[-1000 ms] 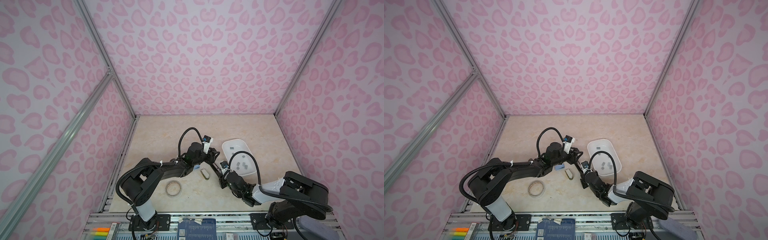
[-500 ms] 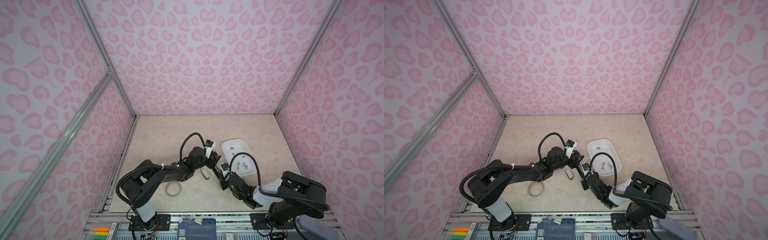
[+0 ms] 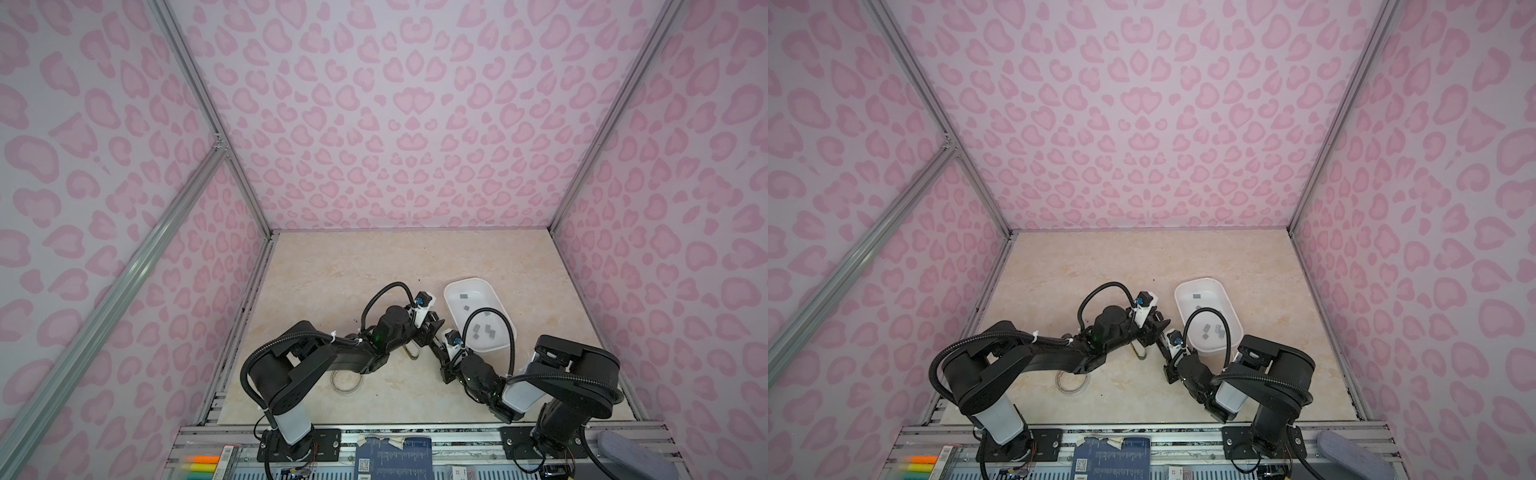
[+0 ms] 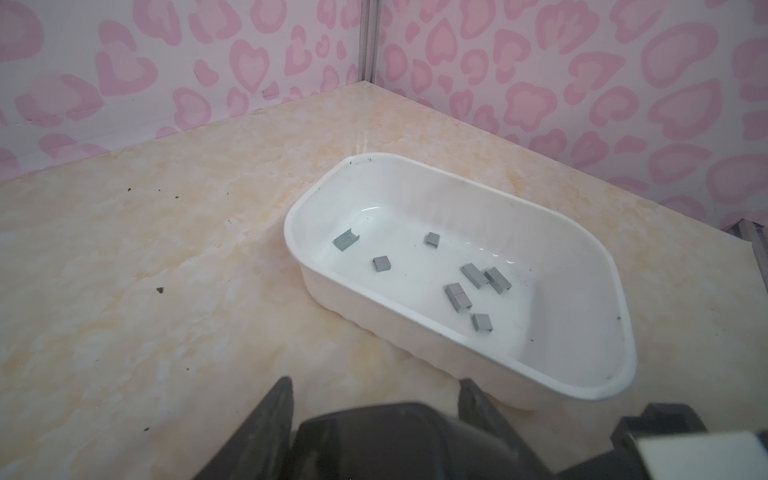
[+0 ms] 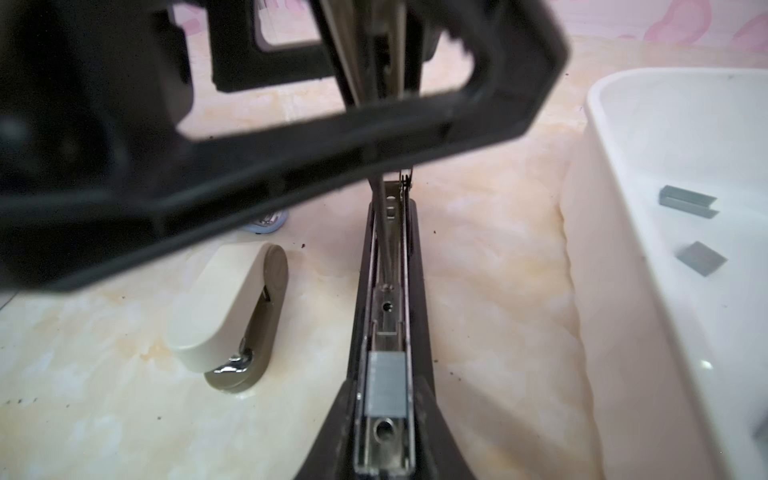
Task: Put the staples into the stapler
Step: 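Press the black stapler's top arm closed with the left gripper while the right steadies it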
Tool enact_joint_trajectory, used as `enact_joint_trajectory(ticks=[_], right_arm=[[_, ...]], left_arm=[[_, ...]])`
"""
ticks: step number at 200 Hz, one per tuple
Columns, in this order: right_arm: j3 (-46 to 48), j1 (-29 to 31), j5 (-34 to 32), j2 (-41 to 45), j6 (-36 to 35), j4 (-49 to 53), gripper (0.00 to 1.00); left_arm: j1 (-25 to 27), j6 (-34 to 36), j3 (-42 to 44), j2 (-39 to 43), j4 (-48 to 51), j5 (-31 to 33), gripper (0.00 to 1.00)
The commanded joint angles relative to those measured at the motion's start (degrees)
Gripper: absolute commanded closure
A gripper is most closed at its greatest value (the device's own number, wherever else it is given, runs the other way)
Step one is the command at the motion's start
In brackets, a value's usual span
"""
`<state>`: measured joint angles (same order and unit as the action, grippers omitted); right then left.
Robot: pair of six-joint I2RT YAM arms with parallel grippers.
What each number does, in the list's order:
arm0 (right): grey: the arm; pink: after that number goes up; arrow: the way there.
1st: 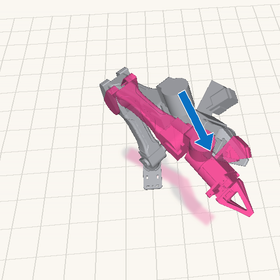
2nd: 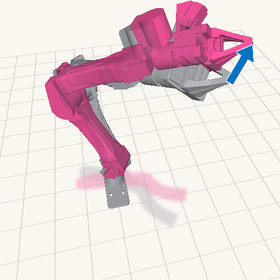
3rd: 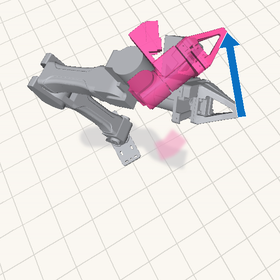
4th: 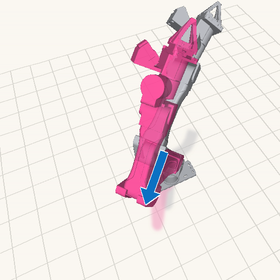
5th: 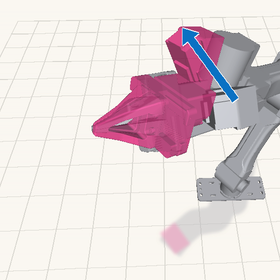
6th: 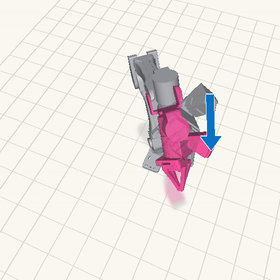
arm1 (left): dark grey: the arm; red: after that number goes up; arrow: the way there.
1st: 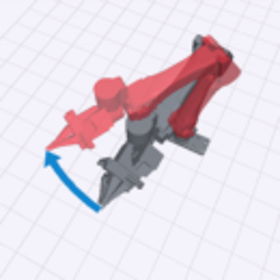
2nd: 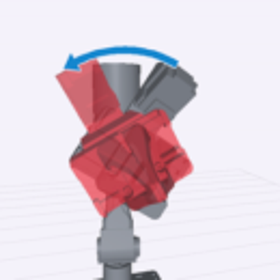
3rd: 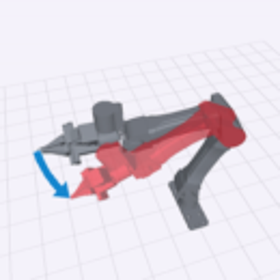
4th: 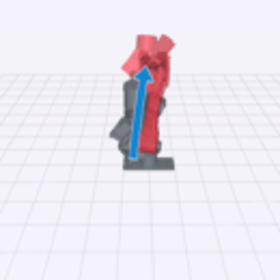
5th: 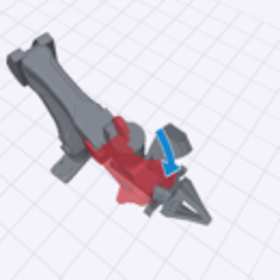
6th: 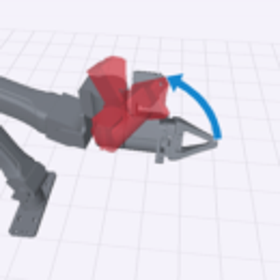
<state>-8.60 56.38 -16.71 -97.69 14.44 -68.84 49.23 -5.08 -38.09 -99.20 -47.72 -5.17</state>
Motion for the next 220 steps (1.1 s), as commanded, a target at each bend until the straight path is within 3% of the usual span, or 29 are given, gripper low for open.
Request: enact_joint_trajectory(ticks=[1, 107, 140, 220], right_arm=[[0.7, 0.1, -0.9, -0.6, 0.6, -3.6, 0.74], [1.3, 0.3, -2.2, -1.1, -0.5, -5.3, 0.73], [1.9, 0.3, -2.8, 0.1, -1.0, -5.0, 0.68], [3.6, 0.4, -4.0, 4.1, -2.2, -2.9, 0.57]], left_arm=[[0.1, 0.1, 1.0, -0.8, 2.4, -1.2, 0.32], [0.3, 5.0, 3.9, -1.1, 0.4, -4.1, 0.23], [0.3, 6.7, 4.2, -1.3, 0.8, -6.5, 0.18], [0.4, 7.4, 1.6, -1.8, 6.0, -5.2, 0.16]])
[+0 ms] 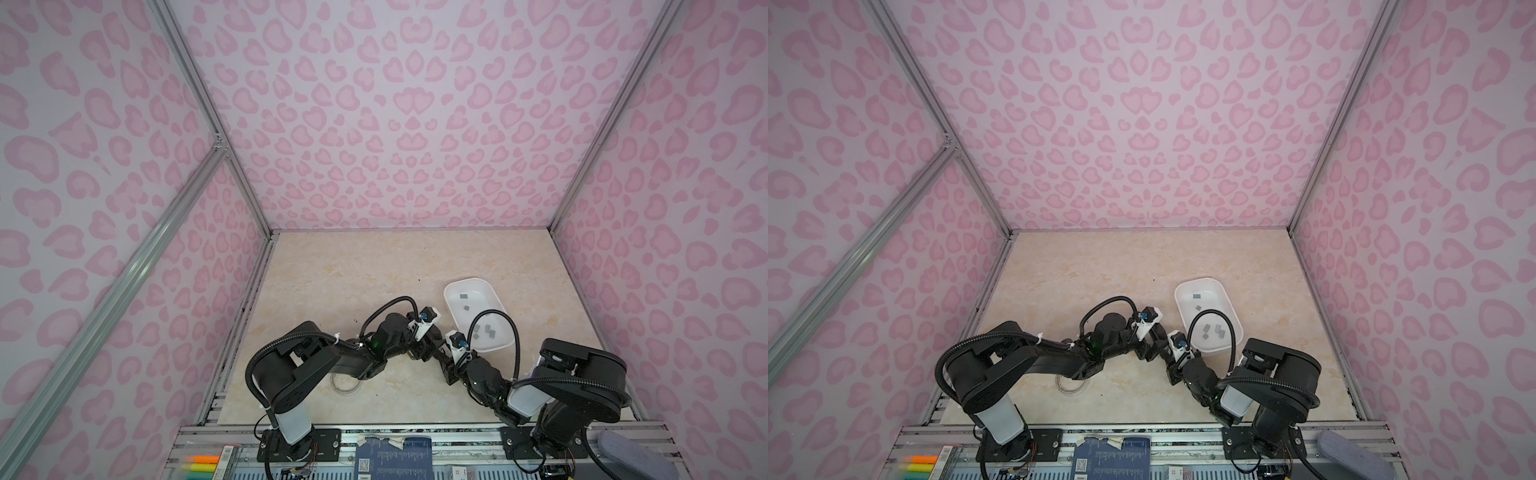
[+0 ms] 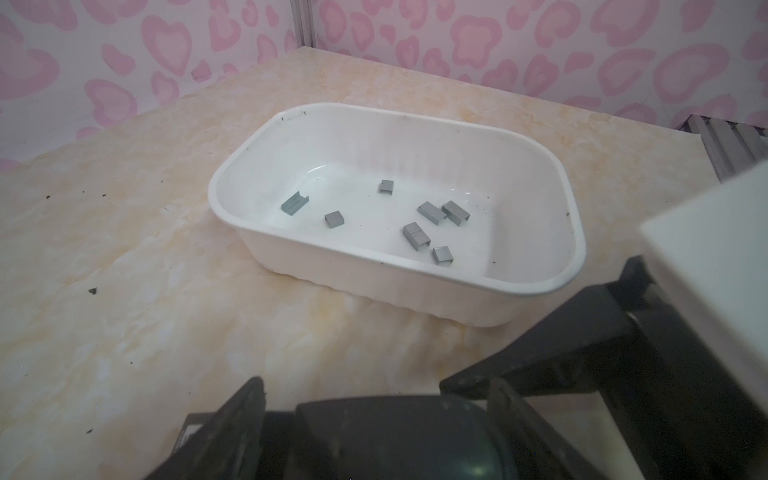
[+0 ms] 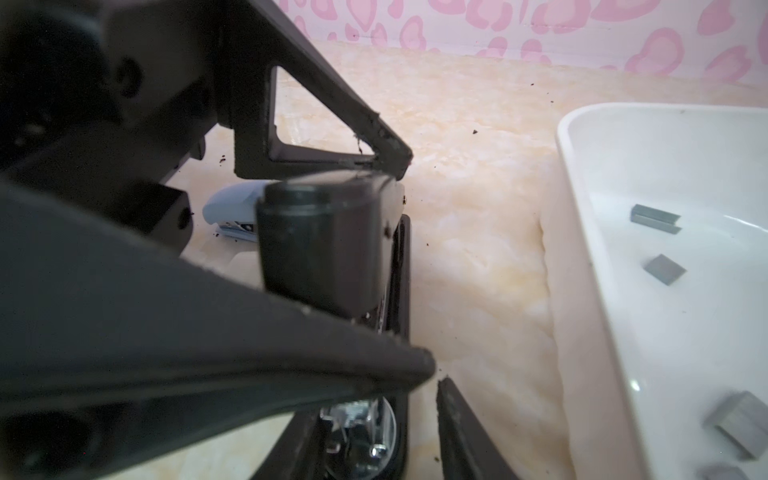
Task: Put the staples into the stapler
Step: 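Press the black stapler's top arm closed with the left gripper while the right steadies it, then open both grippers and lift them away from the closed black stapler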
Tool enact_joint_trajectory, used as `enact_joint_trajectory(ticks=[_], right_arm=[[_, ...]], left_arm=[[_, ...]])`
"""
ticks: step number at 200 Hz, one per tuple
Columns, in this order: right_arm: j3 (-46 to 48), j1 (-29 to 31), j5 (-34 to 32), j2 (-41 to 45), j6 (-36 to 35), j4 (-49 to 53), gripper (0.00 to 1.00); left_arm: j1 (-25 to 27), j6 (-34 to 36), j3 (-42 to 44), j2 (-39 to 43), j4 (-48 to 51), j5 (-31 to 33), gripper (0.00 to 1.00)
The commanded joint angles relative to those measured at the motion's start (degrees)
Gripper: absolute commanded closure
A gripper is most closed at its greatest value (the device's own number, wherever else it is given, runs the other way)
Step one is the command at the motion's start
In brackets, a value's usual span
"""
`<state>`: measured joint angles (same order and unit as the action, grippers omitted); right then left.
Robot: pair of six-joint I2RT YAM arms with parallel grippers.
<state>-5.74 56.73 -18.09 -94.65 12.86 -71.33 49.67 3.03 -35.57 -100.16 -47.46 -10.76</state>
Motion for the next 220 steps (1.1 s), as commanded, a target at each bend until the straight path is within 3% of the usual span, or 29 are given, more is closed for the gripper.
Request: enact_joint_trajectory(ticks=[1, 33, 74, 138, 144, 174, 220], right_arm=[[0.7, 0.0, -2.7, 1.2, -0.6, -0.3, 0.57], [1.9, 0.0, -3.4, 4.7, -1.1, 1.7, 0.58], [0.9, 0.6, -4.0, 9.3, -1.8, 9.1, 0.75], [-0.3, 0.8, -6.1, 7.4, -0.6, 10.0, 0.8], [-0.4, 0.8, -6.5, 7.6, -0.4, 10.5, 0.8], [-1.9, 0.7, -8.2, 9.5, 0.2, 15.3, 0.82], [-3.3, 0.5, -8.9, 11.0, 0.5, 19.1, 0.82]], left_arm=[[-0.1, -0.7, -0.9, -0.9, 5.8, 0.4, 0.16], [0.0, -0.7, -1.8, -2.1, 6.2, 0.8, 0.16], [0.0, -0.8, -2.0, -2.2, 6.5, 0.7, 0.16], [-0.1, 2.5, -3.6, -4.0, 11.0, -2.0, 0.16], [-0.1, 3.7, -3.2, -3.9, 11.3, -2.5, 0.0], [-0.1, 7.1, 0.2, -1.2, 10.4, -2.4, 0.02], [0.0, 6.7, -2.4, -2.5, 14.1, -3.0, 0.02]])
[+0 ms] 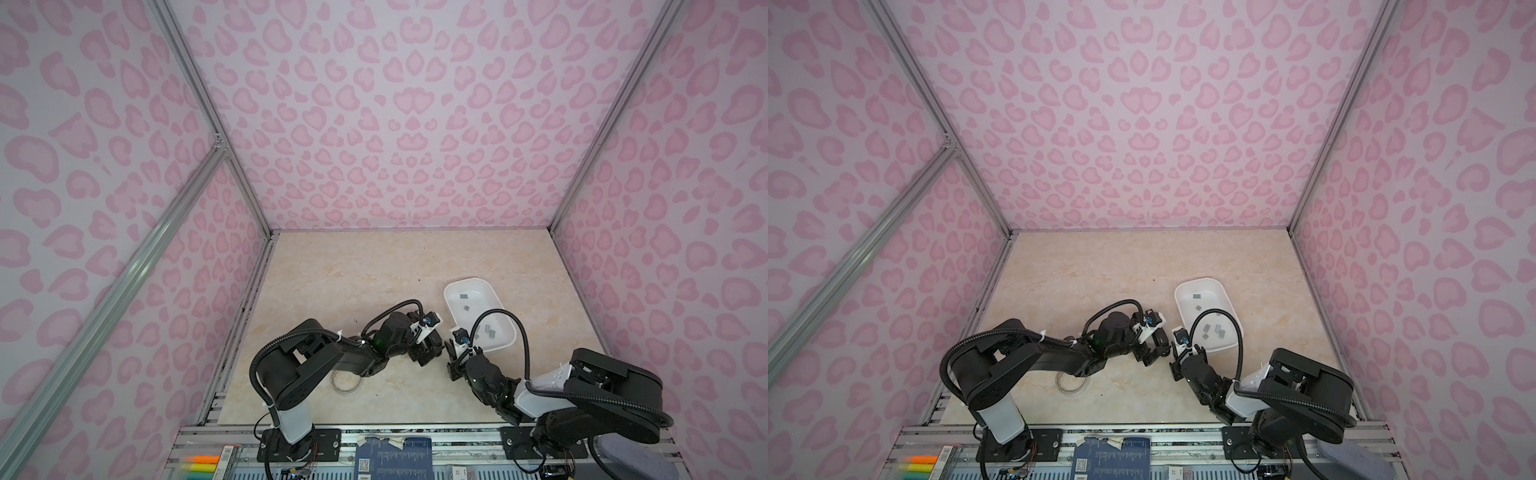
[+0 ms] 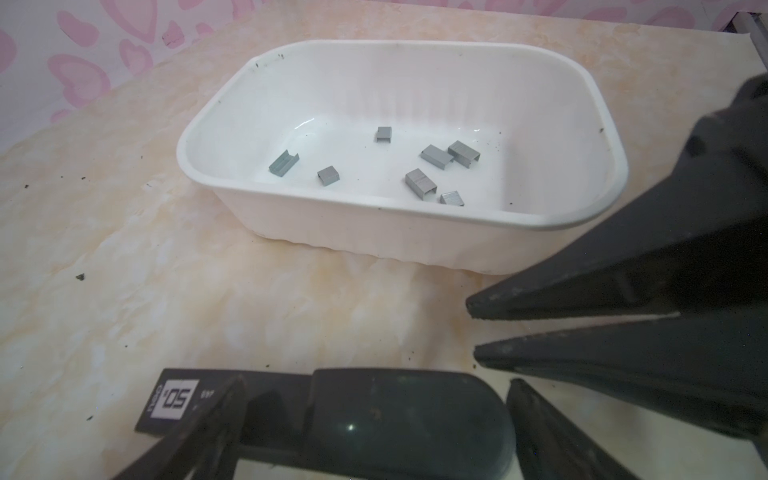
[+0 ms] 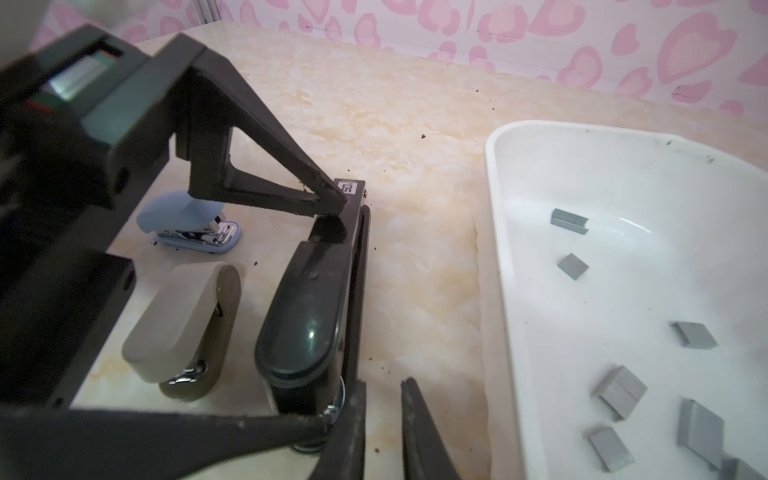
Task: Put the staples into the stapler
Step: 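Open both grippers and lift them away from the closed black stapler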
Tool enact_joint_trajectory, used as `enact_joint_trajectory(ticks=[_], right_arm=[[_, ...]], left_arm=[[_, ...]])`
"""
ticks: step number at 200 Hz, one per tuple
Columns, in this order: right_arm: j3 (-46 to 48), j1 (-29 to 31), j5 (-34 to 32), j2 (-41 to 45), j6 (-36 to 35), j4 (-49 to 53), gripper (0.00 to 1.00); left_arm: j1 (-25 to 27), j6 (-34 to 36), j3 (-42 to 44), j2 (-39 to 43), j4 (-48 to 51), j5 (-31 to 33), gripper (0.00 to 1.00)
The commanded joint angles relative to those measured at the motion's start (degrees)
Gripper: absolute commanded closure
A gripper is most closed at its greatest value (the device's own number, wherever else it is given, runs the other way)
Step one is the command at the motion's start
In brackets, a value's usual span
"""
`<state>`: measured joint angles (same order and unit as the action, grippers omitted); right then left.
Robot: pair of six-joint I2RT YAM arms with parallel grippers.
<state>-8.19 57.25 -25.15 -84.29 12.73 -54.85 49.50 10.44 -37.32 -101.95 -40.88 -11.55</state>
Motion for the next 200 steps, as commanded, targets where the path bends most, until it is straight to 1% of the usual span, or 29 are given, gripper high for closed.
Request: enact_joint_trajectory(ticks=[1, 37, 72, 96, 118, 132, 147, 163, 174, 186, 200], right_arm=[[-0.9, 0.0, -1.9, 0.6, 0.6, 2.8, 0.82], [-1.2, 0.0, -2.3, 4.2, 0.7, 6.1, 0.83], [-1.8, 0.0, -2.6, 11.1, 0.7, 11.9, 0.82], [-2.7, 0.0, -2.1, 15.1, 0.7, 16.0, 0.81], [-3.9, 0.0, -0.2, 17.6, 0.7, 18.8, 0.79], [-5.7, 0.0, 1.4, 18.2, 0.5, 21.0, 0.79], [-7.8, 0.0, 2.2, 17.6, 0.7, 23.1, 0.8], [-10.0, 0.0, 2.4, 15.8, 1.0, 24.2, 0.81], [-11.2, 0.1, 3.1, 13.9, 1.0, 24.6, 0.82], [-12.3, 0.1, 3.6, 11.5, 1.1, 24.7, 0.83], [-13.1, 0.1, 3.0, 9.0, 1.9, 24.8, 0.84]], left_arm=[[0.2, -0.7, -0.7, -0.7, 7.6, -2.3, 0.02], [0.1, -4.1, -2.5, 1.9, 10.2, -4.6, 0.02], [0.1, -7.2, -3.2, 4.3, 11.2, -4.2, 0.02], [0.2, -9.2, -3.8, 6.8, 13.6, -3.5, 0.03], [0.2, -10.6, -2.3, 10.7, 13.6, 0.7, 0.02], [0.2, -11.9, -0.7, 13.9, 13.2, 5.5, 0.03], [0.1, -13.7, 0.9, 17.1, 12.9, 13.0, 0.03], [0.1, -16.1, 2.1, 20.3, 13.6, 22.9, 0.03], [-0.3, -17.6, 3.1, 22.7, 14.0, 27.5, 0.04], [-0.9, -19.0, 4.5, 25.4, 14.1, 29.9, 0.04], [-2.0, -20.3, 6.0, 28.1, 14.2, 30.4, 0.04]])
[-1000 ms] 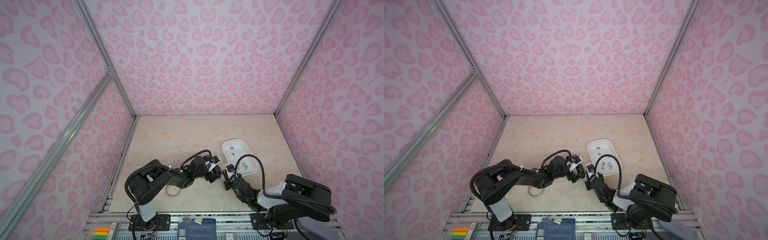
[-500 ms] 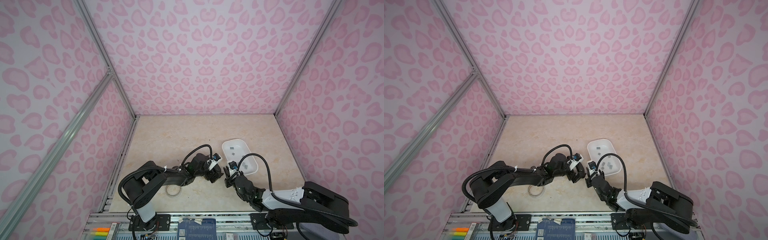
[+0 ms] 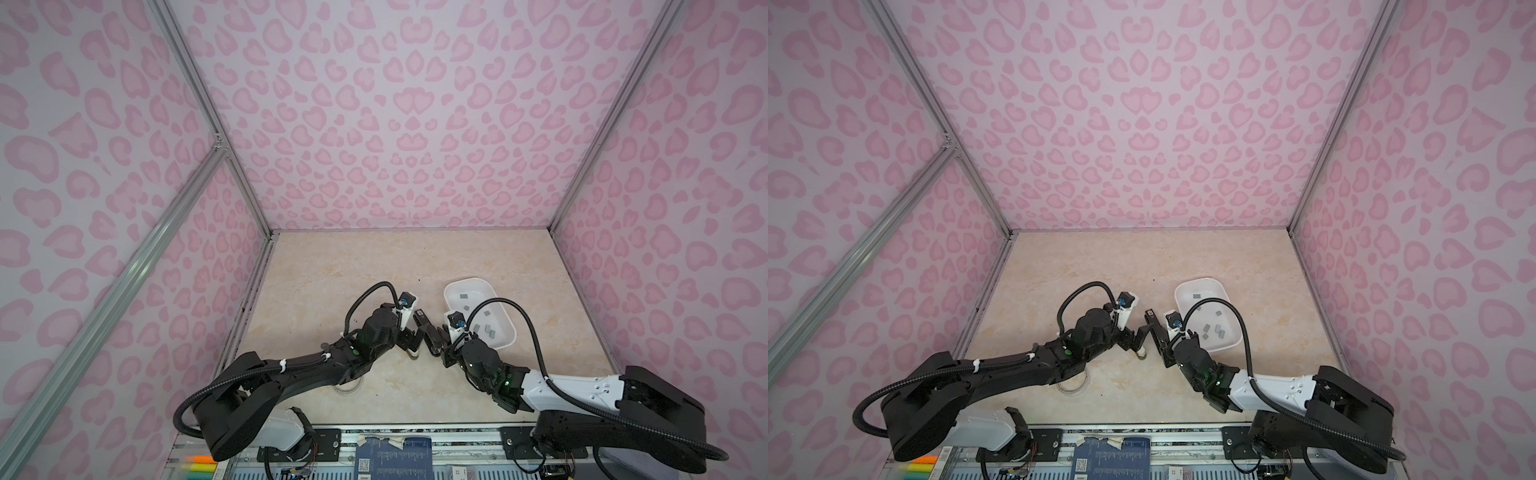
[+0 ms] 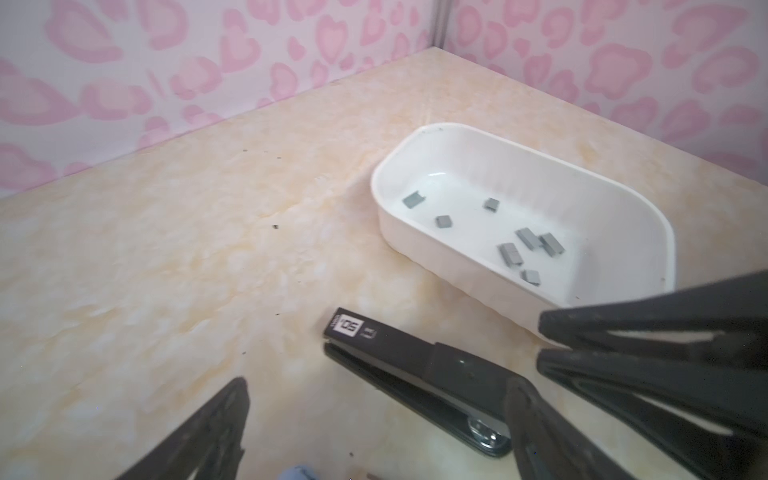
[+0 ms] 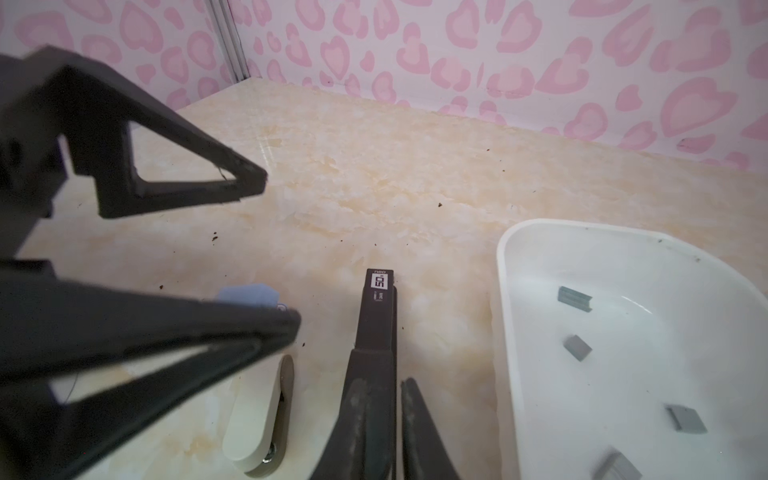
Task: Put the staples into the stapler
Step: 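Open both grippers and lift them away from the closed black stapler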
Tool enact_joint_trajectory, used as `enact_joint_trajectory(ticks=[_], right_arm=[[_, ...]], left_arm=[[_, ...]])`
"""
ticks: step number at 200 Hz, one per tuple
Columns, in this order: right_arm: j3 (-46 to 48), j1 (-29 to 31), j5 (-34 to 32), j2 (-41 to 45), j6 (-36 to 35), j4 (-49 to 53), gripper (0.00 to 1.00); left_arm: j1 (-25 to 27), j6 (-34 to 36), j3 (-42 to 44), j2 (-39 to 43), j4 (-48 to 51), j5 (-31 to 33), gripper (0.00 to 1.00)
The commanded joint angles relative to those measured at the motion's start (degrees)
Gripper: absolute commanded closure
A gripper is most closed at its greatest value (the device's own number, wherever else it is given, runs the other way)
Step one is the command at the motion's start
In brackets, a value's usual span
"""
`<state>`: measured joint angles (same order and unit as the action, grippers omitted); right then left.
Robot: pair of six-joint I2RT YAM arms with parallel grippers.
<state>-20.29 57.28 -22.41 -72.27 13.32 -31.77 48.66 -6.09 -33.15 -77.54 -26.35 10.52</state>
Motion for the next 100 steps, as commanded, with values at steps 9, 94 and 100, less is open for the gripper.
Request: enact_joint_trajectory(ticks=[9, 94, 100], right_arm=[[-1.0, 0.2, -0.1, -4.4, 1.7, 1.2, 0.84], [2.5, 0.3, -0.4, -16.2, 6.1, -9.6, 0.87], [2.5, 0.3, -0.6, -16.5, 6.1, -10.1, 0.87]], left_arm=[[-1.8, -4.6, 2.7, 5.2, -0.3, 8.2, 0.04], [-6.8, -8.8, 5.8, 10.5, 0.1, 5.6, 0.04], [-6.9, -8.8, 5.9, 10.5, 0.2, 5.5, 0.04]])
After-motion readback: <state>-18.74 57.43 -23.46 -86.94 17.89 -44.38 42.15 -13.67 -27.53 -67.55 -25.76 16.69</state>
